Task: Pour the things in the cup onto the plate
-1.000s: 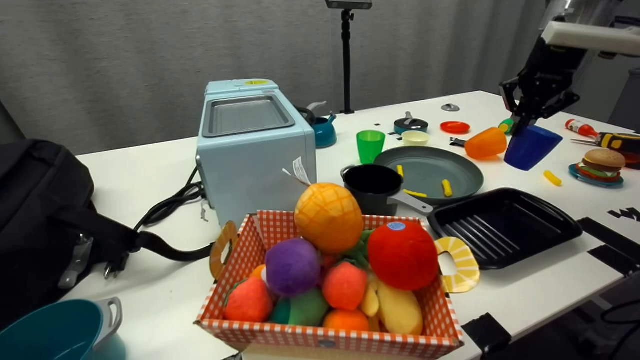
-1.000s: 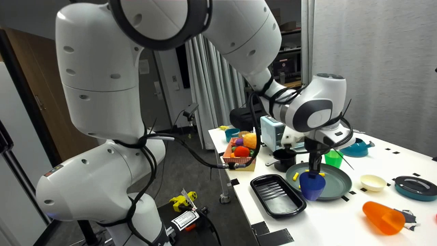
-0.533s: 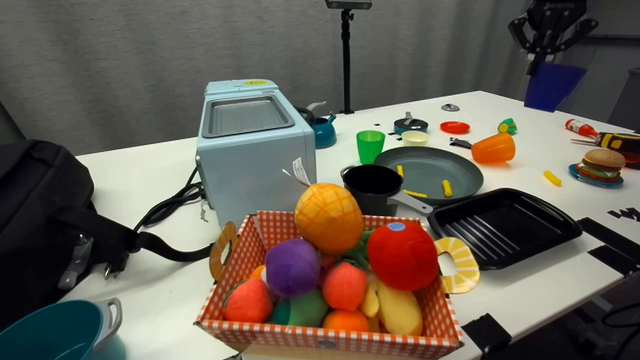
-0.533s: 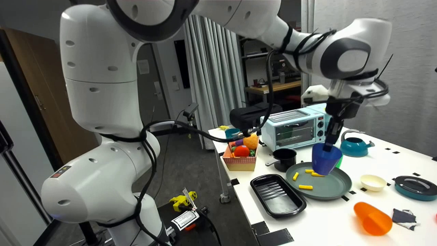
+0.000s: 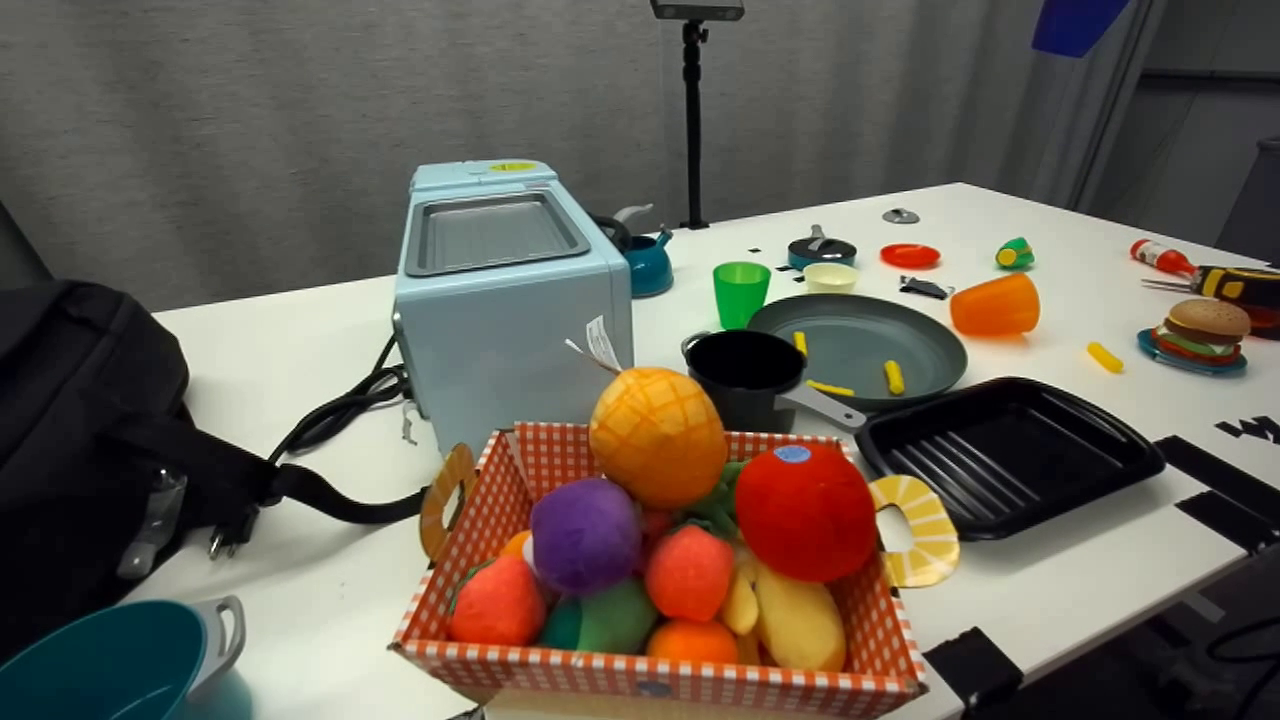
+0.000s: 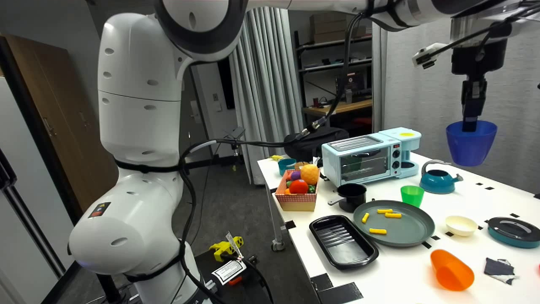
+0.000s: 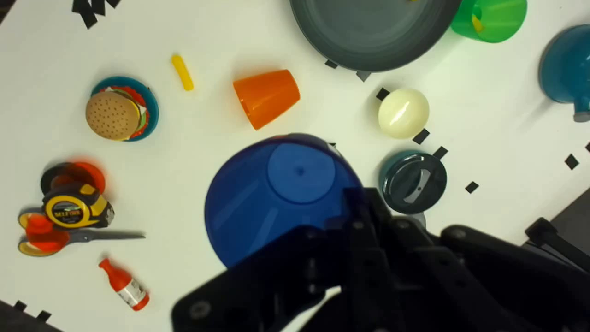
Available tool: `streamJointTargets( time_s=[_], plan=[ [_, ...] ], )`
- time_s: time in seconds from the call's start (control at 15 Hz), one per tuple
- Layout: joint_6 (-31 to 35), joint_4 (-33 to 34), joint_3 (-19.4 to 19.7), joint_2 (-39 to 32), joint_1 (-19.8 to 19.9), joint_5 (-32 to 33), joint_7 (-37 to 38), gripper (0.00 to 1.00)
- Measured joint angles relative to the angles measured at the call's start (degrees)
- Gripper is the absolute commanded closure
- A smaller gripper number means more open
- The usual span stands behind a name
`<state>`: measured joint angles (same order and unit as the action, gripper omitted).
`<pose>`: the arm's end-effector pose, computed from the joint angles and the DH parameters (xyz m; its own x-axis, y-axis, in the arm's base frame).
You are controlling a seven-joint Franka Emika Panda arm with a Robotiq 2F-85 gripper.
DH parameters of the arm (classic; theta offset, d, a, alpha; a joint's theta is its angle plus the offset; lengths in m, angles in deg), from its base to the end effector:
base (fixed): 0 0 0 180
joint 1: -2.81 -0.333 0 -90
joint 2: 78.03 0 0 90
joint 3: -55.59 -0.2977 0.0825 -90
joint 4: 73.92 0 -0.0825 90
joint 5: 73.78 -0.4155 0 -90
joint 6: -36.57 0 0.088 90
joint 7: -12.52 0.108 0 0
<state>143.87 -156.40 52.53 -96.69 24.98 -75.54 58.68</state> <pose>0.6569 -0.2300 0.4917 0.4057 -0.9131 0.0404 -0.9065 -0.4076 -0.1102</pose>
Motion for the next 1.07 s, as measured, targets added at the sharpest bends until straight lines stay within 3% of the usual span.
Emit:
streamJointTargets(
  time_s=[0.2,0.4,0.8,1.07],
  plan=[
    [0.4,5.1,4.7,-3.5,-3.9,-1.2,-2.0,0.99],
    [3.2,9.1,7.2,-11.4,-4.7,-3.3,-4.3,0.99],
    [8.5,15.9,7.9,-28.8,-6.7,-5.4,-5.1,0.99],
    [6.5,24.2,8.6,-35.3,-7.3,-5.4,-5.8,0.99]
  ],
)
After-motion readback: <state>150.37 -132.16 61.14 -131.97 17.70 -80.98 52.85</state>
